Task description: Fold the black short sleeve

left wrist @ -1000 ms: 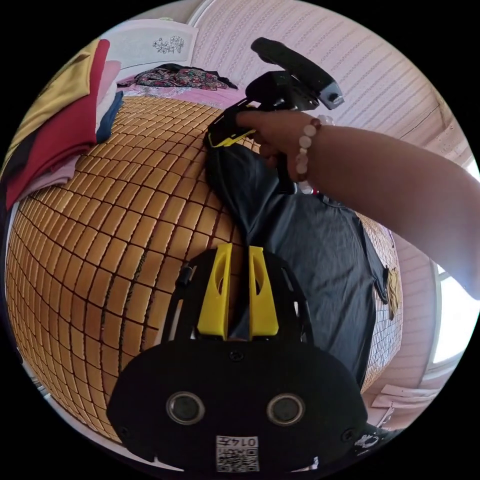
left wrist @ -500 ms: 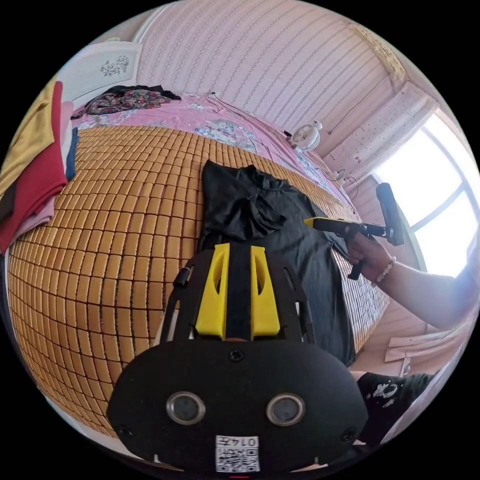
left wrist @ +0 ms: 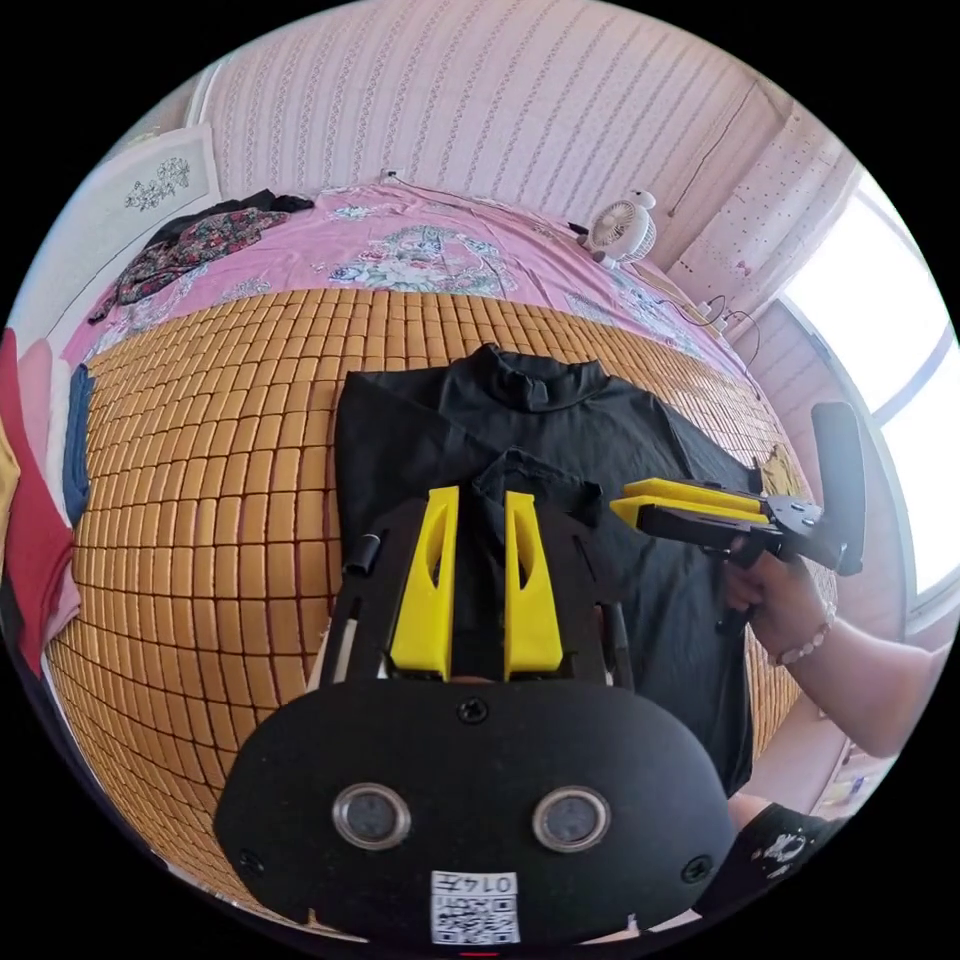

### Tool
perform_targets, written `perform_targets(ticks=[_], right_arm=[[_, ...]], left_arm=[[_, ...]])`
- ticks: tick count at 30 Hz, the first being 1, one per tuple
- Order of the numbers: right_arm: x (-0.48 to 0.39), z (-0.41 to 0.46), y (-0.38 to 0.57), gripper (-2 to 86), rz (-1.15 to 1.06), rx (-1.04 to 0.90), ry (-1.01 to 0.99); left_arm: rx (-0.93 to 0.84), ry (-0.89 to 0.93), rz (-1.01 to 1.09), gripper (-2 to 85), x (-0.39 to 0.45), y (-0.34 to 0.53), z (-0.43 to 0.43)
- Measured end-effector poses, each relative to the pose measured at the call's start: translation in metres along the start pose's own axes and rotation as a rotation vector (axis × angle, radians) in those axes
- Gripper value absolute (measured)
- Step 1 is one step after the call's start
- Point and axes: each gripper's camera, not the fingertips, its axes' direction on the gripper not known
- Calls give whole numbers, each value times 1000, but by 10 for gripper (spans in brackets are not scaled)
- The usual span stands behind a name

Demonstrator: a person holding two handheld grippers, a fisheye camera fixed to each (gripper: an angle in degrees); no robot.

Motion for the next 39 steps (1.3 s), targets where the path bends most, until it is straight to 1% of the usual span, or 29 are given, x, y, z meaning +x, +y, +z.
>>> perform_targets(ticks=[3, 4, 6, 7, 9, 11, 12, 15, 17, 19, 20, 21, 23, 25, 28, 32, 34, 36, 38, 39], right_arm=[[2, 28, -5, 75, -39, -65, -13], [0, 35, -6, 60, -61, -89, 11], [-4, 31, -6, 26, -100, -76, 35], [-7, 23, -8, 20, -122, -69, 7], [-16, 6, -12, 13, -146, -49, -21], [-46, -18, -26, 9, -251, 27, -25], [-56, -22, -33, 10, -271, 51, -39], [-114, -12, -86, 16, -321, 139, -280], [-188, 16, -123, 37, -442, 162, -470], [-235, 32, -139, 57, -543, 133, -529], [-256, 37, -142, 65, -597, 112, -526], [-265, 38, -142, 65, -621, 102, -510], [-281, 40, -130, 63, -688, 88, -392], [-282, 50, -117, 55, -693, 51, -323], [-291, 83, -97, 51, -662, -72, -271], [-341, 131, -78, 64, -709, -203, -197], [-367, 147, -76, 69, -738, -230, -175], [-390, 159, -75, 75, -769, -221, -139], [-417, 176, -74, 84, -801, -222, -49], [-422, 180, -74, 85, -809, -228, -27]], left_arm=[[-111, 0, 32, 45, 4, -8, 33], [-150, -10, 57, 25, 7, -7, 42], [-110, -21, 80, 7, 10, -1, 35], [-74, -2, 75, 2, 8, 5, 22], [-16, 33, 36, -2, 0, 17, -5], [88, 77, -22, -5, -14, 39, -49], [108, 82, -37, -5, -18, 45, -59], [182, 41, -152, -6, -50, 76, -110], [223, -19, -287, -2, -88, 108, -143], [262, -76, -394, 10, -115, 141, -158], [269, -110, -473, 25, -132, 163, -163], [264, -123, -504, 33, -139, 173, -164], [250, -145, -584, 44, -158, 210, -165], [236, -137, -630, 49, -166, 228, -162], [214, -99, -672, 58, -173, 243, -148], [179, -39, -654, 75, -181, 229, -123], [165, -34, -620, 78, -182, 217, -115], [157, -67, -594, 79, -183, 204, -109], [130, -113, -575, 78, -186, 192, -98], [113, -108, -571, 78, -188, 190, -94]])
